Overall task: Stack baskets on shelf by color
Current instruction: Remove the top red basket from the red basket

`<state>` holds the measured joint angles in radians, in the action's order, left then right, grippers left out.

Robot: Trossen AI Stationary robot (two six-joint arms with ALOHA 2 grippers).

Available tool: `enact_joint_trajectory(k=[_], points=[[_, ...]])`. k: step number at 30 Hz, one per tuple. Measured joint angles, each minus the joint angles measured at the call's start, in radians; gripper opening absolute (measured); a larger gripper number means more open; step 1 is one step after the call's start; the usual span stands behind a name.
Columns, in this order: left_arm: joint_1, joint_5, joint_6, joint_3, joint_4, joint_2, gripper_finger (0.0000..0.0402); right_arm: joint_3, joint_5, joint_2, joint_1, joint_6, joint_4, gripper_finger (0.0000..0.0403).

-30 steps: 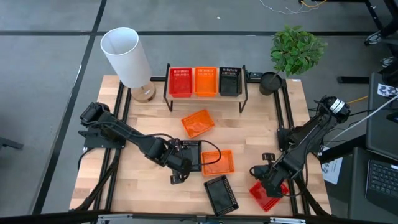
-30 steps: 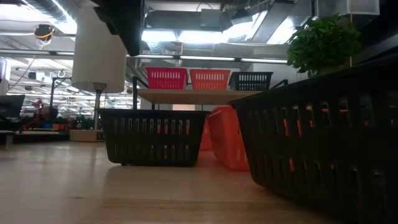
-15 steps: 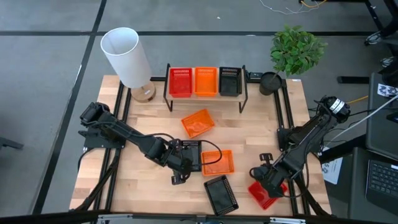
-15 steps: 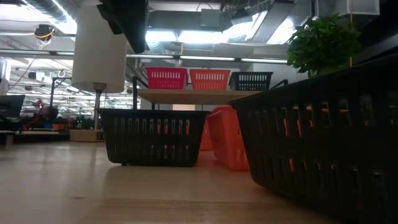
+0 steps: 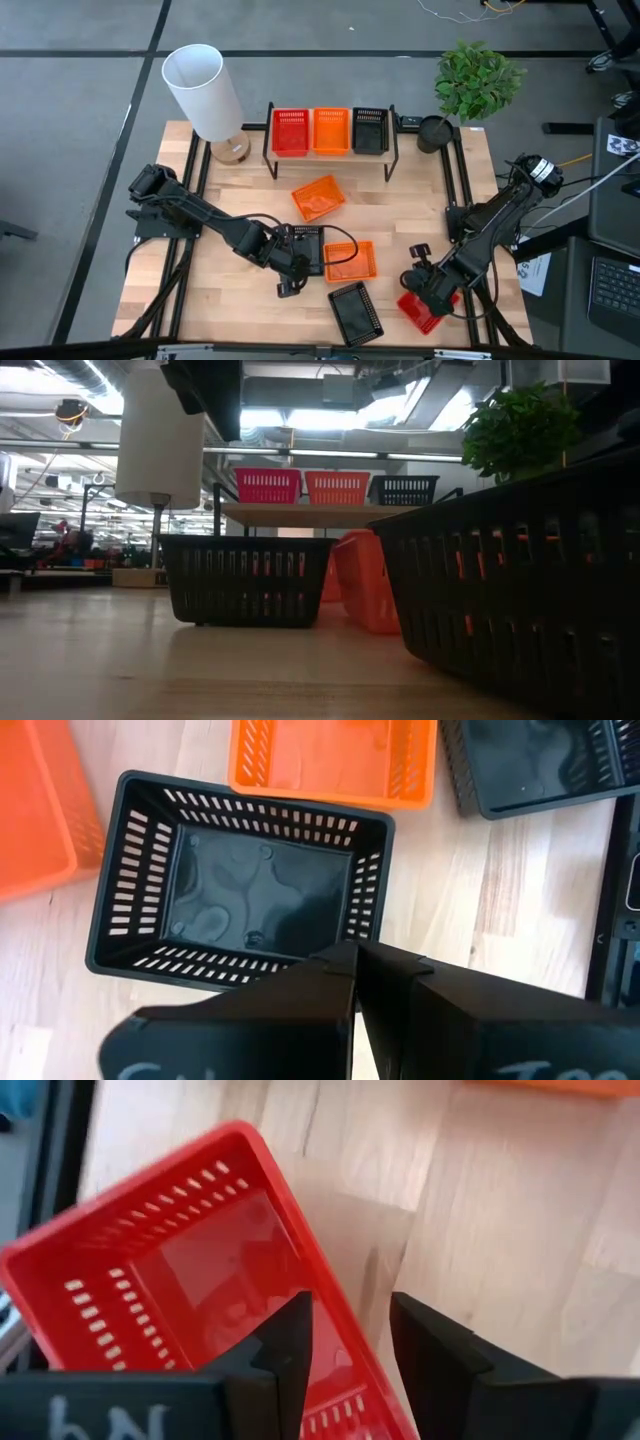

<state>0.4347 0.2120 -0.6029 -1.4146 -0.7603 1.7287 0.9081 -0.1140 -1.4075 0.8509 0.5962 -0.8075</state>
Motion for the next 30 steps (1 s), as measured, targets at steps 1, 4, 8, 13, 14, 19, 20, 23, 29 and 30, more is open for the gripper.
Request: enact_joint_trajectory(k=[1,4,8,13,14,19,20,23,29,30], points=[[0.0,0.0,0.0,0.0,0.001,0.0,0.0002,0.0,0.003,0.0,0.0,0.001,-0.01,0.0135],[0.0,0.0,0.0,0.0,0.002,0.0,0.0002,0.0,0.025,0.0,0.0,0.015,-0.035,0.0135],[0.0,0.0,0.0,0.0,0.013,0.0,0.0002,0.0,0.026,-0.019,0.0,0.011,-0.037,0.0135],[0.0,0.0,0.0,0.0,0.015,0.0,0.0002,0.0,0.029,-0.06,0.0,-0.002,-0.036,0.0135],[0.0,0.0,0.0,0.0,0.014,0.0,0.0002,0.0,0.029,-0.065,0.0,0.0,-0.035,0.0134],[0.0,0.0,0.0,0.0,0.014,0.0,0.0002,0.0,0.029,-0.069,0.0,0.001,-0.026,0.0111],[0.0,0.0,0.0,0.0,0.014,0.0,0.0002,0.0,0.029,-0.069,0.0,0.001,-0.027,0.0106],[0.0,0.0,0.0,0.0,0.014,0.0,0.0002,0.0,0.036,-0.069,0.0,0.001,-0.027,0.0093],[0.0,0.0,0.0,0.0,0.014,0.0,0.0002,0.0,0.037,-0.069,0.0,0.032,-0.027,0.0085],[0.0,0.0,0.0,0.0,0.014,0.0,0.0002,0.0,0.037,-0.069,0.0,0.037,-0.027,0.0086]])
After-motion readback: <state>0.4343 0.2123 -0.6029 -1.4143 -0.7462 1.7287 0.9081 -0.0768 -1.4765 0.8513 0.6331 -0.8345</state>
